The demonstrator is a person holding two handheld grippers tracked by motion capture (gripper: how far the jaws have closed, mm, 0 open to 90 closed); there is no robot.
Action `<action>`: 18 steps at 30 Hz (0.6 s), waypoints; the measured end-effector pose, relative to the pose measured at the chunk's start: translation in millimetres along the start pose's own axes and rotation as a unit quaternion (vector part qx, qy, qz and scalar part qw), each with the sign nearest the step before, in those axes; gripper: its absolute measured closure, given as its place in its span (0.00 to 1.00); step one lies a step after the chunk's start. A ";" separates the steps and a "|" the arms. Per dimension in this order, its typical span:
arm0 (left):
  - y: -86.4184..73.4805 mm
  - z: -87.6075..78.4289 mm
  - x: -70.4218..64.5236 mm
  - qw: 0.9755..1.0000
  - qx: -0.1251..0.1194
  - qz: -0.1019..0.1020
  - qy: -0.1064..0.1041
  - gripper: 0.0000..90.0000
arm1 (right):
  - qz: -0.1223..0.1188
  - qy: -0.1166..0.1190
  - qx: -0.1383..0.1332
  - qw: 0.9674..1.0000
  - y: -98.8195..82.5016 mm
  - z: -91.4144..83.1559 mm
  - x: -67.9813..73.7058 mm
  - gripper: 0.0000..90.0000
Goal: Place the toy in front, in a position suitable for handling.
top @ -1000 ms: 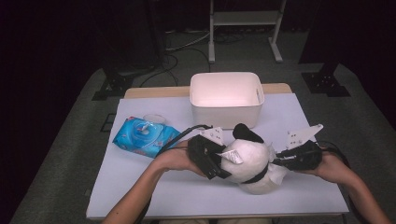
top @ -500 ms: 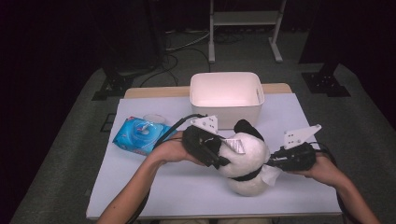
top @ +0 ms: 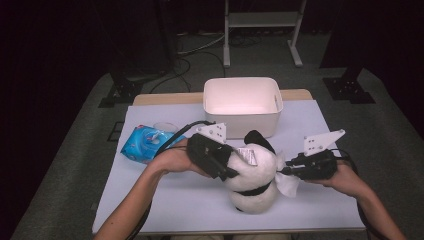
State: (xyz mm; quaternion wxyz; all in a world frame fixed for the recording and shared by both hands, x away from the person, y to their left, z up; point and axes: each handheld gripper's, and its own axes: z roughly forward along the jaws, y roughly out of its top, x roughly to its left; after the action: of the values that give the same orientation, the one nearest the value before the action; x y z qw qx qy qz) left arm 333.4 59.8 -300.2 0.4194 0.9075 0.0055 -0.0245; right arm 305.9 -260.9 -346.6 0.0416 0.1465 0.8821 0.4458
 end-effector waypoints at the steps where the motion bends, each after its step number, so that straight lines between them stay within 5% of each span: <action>1: 1.4 1.2 -0.4 1.000 -0.001 0.002 0.000 0.35 | -0.002 -0.004 0.003 1.000 2.3 -3.1 0.1 0.89; 18: 14.0 10.4 -1.0 1.000 0.008 0.016 -0.003 0.35 | -0.044 -0.021 0.009 0.999 47.1 -27.5 2.3 0.89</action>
State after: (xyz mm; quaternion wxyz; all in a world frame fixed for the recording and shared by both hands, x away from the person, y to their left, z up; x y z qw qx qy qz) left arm 332.5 42.8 -296.2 0.4120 0.9109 -0.0103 -0.0211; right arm 308.4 -255.1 -292.3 0.0787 0.1175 0.8906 0.4321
